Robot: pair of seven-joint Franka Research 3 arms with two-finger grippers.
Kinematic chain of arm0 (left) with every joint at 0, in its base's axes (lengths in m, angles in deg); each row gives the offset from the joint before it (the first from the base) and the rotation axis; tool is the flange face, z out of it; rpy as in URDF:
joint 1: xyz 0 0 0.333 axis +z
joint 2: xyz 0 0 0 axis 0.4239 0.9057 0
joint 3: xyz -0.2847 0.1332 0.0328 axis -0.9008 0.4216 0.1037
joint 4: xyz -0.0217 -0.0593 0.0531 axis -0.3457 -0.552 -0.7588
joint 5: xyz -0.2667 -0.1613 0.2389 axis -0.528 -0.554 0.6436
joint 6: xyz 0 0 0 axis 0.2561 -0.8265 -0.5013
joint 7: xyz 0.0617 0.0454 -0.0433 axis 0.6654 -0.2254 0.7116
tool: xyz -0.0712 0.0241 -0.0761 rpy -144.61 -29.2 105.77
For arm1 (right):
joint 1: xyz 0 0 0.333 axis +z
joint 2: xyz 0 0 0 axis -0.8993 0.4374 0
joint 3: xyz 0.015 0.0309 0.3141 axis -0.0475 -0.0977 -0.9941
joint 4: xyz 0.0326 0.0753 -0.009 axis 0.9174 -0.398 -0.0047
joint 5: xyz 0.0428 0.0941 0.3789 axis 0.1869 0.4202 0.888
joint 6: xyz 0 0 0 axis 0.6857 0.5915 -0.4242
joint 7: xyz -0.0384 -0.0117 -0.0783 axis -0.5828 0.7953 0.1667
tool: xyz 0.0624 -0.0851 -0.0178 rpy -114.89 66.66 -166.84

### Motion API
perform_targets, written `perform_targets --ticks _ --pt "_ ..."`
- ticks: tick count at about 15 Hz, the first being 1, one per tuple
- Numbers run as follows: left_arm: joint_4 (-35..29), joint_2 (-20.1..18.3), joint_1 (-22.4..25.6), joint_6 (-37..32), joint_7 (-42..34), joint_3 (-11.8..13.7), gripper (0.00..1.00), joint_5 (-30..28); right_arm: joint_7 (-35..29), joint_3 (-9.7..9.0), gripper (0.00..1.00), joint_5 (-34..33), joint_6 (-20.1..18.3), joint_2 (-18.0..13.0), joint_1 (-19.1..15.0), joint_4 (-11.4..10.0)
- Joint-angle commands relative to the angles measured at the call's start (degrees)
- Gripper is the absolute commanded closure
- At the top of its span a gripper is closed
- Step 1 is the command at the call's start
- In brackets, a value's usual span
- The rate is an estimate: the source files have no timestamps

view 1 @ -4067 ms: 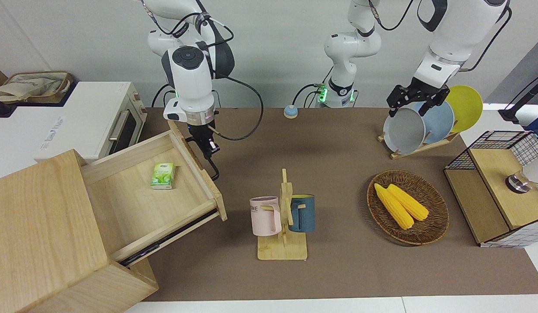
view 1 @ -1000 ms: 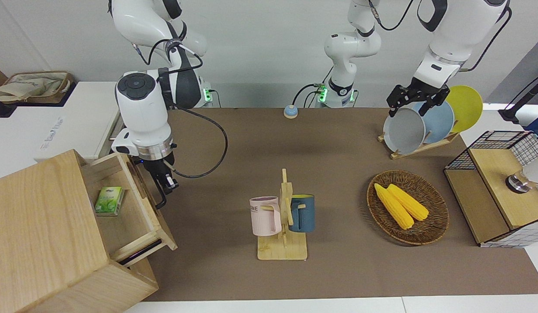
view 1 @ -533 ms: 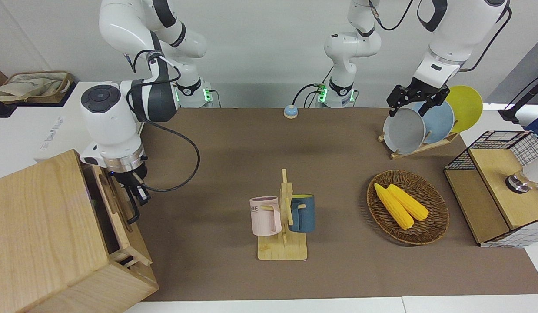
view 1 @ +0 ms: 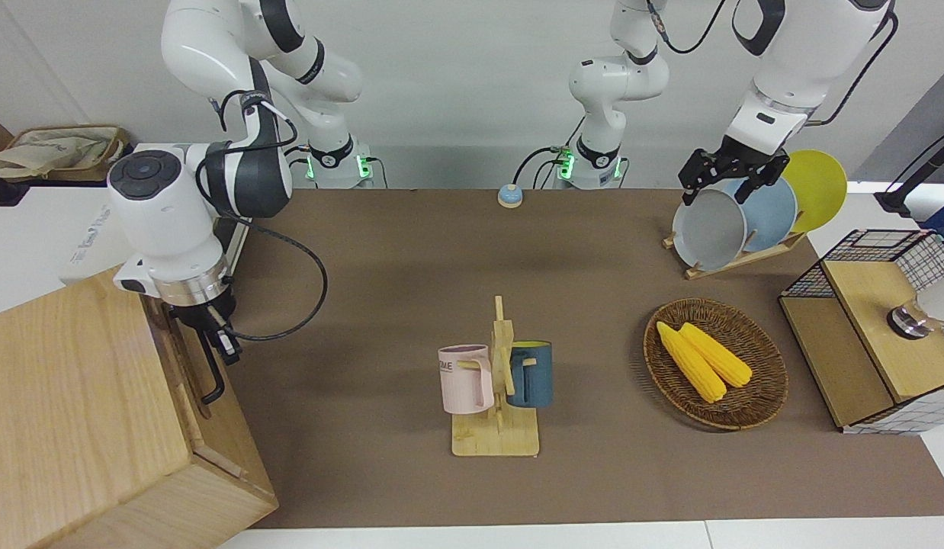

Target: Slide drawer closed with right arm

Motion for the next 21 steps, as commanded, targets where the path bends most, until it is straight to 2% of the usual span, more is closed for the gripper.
perform_targets --ticks 1,6,12,16,19,21 --pt "0.04 -0.51 -0.36 -0.27 -0.40 0.12 0.00 0.74 3.17 -0.53 1.000 -2.34 2.80 2.54 -3.41 3.21" --pt "0.04 -0.51 -0.27 -0.27 -0.40 0.21 0.00 0.74 3.52 -0.09 1.000 -3.92 4.73 2.63 -3.85 3.30" --pt "0.04 -0.42 -0.27 -0.27 -0.31 0.21 0.00 0.74 6.15 -0.09 1.000 -3.92 4.12 1.58 -2.88 2.78" --pt "0.04 -0.42 -0.27 -0.35 -0.40 0.12 0.00 0.74 9.05 -0.09 1.000 -3.40 3.50 -4.48 -0.87 -2.40" --pt "0.04 -0.51 -0.27 -0.27 -0.40 0.21 0.00 0.74 15.88 -0.09 1.000 -2.61 1.31 -8.78 0.54 -7.14" --pt "0.04 -0.42 -0.27 -0.27 -0.31 0.12 0.00 0.74 18.62 0.35 1.000 -2.08 -0.09 -10.89 1.77 -8.91"
